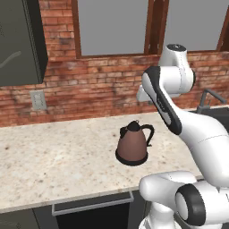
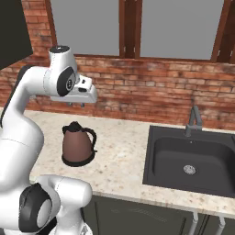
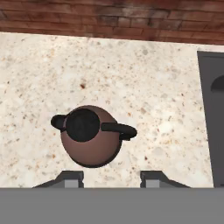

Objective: Navigate to the toaster oven.

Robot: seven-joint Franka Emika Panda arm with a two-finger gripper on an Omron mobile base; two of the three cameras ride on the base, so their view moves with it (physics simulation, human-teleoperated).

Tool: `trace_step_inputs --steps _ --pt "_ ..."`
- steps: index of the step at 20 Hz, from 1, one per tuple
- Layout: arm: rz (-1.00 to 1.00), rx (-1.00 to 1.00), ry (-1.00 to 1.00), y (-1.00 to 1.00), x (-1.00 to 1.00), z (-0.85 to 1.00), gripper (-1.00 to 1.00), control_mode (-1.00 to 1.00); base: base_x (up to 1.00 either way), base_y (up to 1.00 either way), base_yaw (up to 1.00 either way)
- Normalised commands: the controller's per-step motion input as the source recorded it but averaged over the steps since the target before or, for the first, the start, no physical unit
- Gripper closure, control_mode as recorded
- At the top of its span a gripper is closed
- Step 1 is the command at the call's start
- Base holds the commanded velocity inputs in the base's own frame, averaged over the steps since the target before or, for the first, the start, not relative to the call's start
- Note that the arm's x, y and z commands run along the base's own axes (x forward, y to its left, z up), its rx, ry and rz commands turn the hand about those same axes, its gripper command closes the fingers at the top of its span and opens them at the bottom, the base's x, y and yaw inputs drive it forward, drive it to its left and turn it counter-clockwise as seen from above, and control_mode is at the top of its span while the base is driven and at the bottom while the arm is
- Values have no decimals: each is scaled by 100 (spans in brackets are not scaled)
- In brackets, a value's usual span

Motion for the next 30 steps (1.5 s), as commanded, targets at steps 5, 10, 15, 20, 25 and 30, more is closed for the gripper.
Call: trace_step_inputs --steps 5,10,15,20,25,30 --pt "0 0 0 -6 -42 -2 -100 -100 0 0 0" --pt "0 0 0 -9 -61 -25 -100 -100 0 0 0" --pt "0 0 0 -2 -63 -42 -100 -100 0 0 0" --pt "0 0 0 0 -36 -43 -100 -100 0 0 0" --pt "6 0 0 0 -14 -19 -100 100 -28 0 27" --pt "0 0 0 0 0 0 -100 100 -20 0 70"
